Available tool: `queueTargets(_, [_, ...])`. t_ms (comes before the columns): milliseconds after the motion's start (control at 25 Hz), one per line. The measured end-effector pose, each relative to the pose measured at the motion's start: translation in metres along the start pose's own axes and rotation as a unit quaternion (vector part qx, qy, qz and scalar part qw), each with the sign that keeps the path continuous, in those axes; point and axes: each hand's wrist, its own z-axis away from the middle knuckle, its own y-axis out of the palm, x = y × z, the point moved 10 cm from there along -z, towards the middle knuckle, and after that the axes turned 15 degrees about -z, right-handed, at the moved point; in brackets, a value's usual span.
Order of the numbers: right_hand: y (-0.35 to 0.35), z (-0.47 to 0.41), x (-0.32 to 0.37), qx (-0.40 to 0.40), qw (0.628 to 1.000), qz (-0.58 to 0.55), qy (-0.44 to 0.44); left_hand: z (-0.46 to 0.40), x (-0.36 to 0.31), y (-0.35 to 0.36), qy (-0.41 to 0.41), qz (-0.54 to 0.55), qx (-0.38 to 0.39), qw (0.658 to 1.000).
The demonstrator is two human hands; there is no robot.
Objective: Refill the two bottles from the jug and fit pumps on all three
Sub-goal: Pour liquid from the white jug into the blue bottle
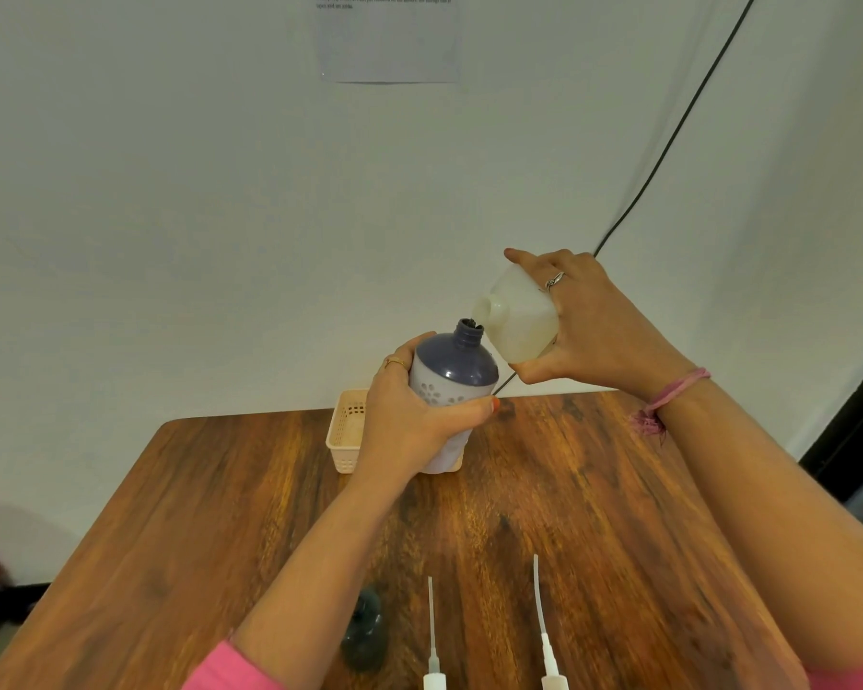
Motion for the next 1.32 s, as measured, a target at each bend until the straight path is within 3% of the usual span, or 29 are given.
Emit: queueTargets(1320, [0.0028, -0.0039, 0.0053, 0.002, 0.999, 0.031, -0.018, 0.0012, 0.0032, -0.0013, -0.003, 0.02, 0.0, 1.0])
